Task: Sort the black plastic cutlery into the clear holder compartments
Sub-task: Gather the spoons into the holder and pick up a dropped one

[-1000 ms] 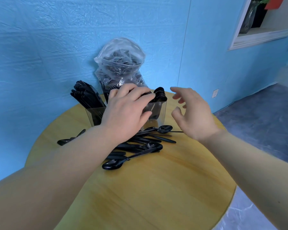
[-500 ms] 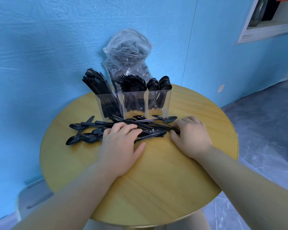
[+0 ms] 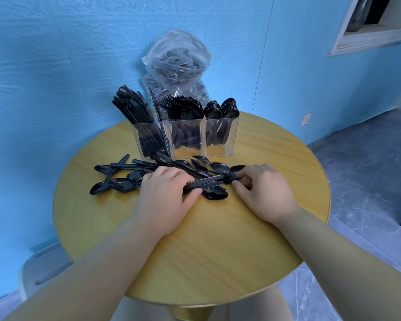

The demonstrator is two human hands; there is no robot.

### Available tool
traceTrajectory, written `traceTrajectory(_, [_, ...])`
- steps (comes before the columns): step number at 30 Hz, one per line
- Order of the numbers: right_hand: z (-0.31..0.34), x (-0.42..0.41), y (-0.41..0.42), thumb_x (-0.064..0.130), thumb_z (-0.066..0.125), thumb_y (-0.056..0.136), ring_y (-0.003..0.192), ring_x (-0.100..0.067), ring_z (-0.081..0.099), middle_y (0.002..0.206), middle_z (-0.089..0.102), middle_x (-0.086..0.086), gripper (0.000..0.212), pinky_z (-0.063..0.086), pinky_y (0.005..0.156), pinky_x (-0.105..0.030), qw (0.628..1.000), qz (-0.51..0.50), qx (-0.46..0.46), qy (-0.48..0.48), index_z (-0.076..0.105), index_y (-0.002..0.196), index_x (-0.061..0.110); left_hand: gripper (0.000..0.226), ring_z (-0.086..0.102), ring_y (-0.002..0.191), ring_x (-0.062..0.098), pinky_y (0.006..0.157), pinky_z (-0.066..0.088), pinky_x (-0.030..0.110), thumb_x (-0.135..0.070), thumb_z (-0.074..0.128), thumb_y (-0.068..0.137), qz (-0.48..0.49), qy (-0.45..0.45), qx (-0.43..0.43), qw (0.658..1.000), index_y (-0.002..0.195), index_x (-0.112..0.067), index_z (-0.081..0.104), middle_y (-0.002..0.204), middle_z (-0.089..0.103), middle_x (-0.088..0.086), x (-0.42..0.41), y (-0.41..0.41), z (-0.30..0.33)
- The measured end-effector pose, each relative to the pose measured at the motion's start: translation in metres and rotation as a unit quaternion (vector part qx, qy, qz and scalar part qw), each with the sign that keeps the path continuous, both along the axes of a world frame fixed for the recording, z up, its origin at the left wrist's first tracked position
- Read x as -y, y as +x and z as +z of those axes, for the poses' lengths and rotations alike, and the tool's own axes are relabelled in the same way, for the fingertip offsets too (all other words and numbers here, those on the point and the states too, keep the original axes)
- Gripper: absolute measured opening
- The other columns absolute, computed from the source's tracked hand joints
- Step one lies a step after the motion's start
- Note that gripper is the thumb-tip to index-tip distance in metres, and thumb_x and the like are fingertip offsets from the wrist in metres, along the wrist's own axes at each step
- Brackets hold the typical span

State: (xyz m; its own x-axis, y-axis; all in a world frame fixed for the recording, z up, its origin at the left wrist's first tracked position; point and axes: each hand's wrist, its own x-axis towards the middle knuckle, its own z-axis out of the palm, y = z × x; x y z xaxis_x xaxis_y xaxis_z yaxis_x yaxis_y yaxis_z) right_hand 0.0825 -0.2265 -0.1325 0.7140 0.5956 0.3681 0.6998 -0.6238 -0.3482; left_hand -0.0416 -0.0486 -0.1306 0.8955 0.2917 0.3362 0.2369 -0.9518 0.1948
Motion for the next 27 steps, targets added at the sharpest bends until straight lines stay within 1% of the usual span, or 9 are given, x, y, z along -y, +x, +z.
traceTrajectory(5, [0.001,-0.001,0.0,0.029,0.056,0.091,0.086,-0.02,0.052,0.077,0.051,0.01,0.015,0.04,0.071,-0.029,1.0,0.019,0.008,-0.007,0.066,0.093,0.018,0.051,0.053,0.107,0.017,0.087,0.038,0.039,-0.056,0.031,0.092,-0.017,0.009,0.021,1.0,0.116,-0.028,0.066,0.108,0.066,-0.012,0.002,0.001,-0.001])
traceTrajectory(8, [0.001,-0.001,-0.002,0.025,0.059,0.088,0.082,-0.021,0.053,0.075,0.049,0.01,0.012,0.036,0.067,-0.027,1.0,0.021,0.013,0.01,0.065,0.089,0.015,0.025,0.058,0.094,0.021,0.078,0.042,0.038,-0.036,0.056,0.092,-0.033,0.02,0.039,0.999,0.11,-0.026,0.07,0.099,0.069,-0.009,0.001,0.001,-0.004])
traceTrajectory(10, [0.003,-0.001,-0.003,0.023,0.06,0.088,0.078,-0.018,0.051,0.076,0.05,0.009,0.01,0.033,0.064,-0.025,0.999,0.001,0.012,0.037,0.065,0.09,0.015,0.019,0.059,0.086,0.021,0.073,0.045,0.037,-0.026,0.065,0.088,-0.039,0.019,0.058,0.997,0.105,-0.024,0.072,0.093,0.069,-0.008,-0.001,0.002,-0.006])
traceTrajectory(13, [0.005,0.001,-0.002,0.02,0.059,0.089,0.073,-0.013,0.049,0.084,0.054,0.006,0.008,0.035,0.062,-0.025,0.996,-0.029,-0.005,0.087,0.063,0.094,0.014,0.019,0.059,0.087,0.02,0.076,0.046,0.037,-0.022,0.065,0.088,-0.044,0.003,0.056,0.997,0.105,-0.024,0.072,0.094,0.068,-0.007,-0.001,0.003,-0.006])
traceTrajectory(16, [0.006,0.001,-0.001,0.016,0.056,0.09,0.073,-0.016,0.05,0.089,0.056,0.002,0.007,0.04,0.063,-0.028,0.992,-0.035,-0.019,0.12,0.058,0.095,0.012,0.022,0.06,0.088,0.02,0.077,0.044,0.037,-0.023,0.059,0.09,-0.047,0.015,0.056,0.997,0.109,-0.024,0.071,0.097,0.066,-0.006,-0.002,0.004,-0.009])
traceTrajectory(19, [0.005,-0.002,-0.001,0.025,0.052,0.094,0.08,-0.021,0.054,0.095,0.056,0.002,0.013,0.044,0.068,-0.032,0.997,-0.018,-0.038,0.066,0.054,0.102,0.014,0.037,0.06,0.081,0.019,0.072,0.044,0.036,-0.027,0.042,0.088,-0.03,0.041,0.062,0.997,0.112,-0.024,0.07,0.096,0.062,-0.004,-0.003,0.005,-0.011])
traceTrajectory(22, [0.004,-0.003,0.0,0.048,0.05,0.092,0.082,-0.025,0.056,0.097,0.05,0.005,0.031,0.046,0.068,-0.034,0.999,-0.004,-0.037,-0.031,0.056,0.105,0.02,0.047,0.058,0.087,0.02,0.074,0.044,0.038,-0.035,0.03,0.089,0.001,0.067,0.063,0.996,0.117,-0.023,0.066,0.105,0.06,-0.003,-0.001,0.006,-0.01])
traceTrajectory(25, [0.002,-0.003,0.002,0.048,0.05,0.092,0.085,-0.025,0.058,0.107,0.053,0.004,0.025,0.045,0.065,-0.031,0.997,0.007,-0.025,-0.07,0.06,0.096,0.026,0.041,0.054,0.095,0.022,0.077,0.044,0.038,-0.039,0.036,0.092,0.005,0.084,0.082,0.993,0.116,-0.025,0.067,0.11,0.061,-0.007,-0.001,0.004,-0.011])
traceTrajectory(27, [0.002,-0.002,0.002,0.043,0.051,0.092,0.084,-0.023,0.056,0.106,0.055,0.004,0.016,0.042,0.063,-0.03,0.998,0.014,-0.026,-0.062,0.055,0.085,0.029,0.031,0.054,0.099,0.023,0.078,0.044,0.039,-0.036,0.049,0.092,-0.003,0.09,0.1,0.991,0.113,-0.025,0.069,0.11,0.063,-0.007,-0.003,0.005,-0.009])
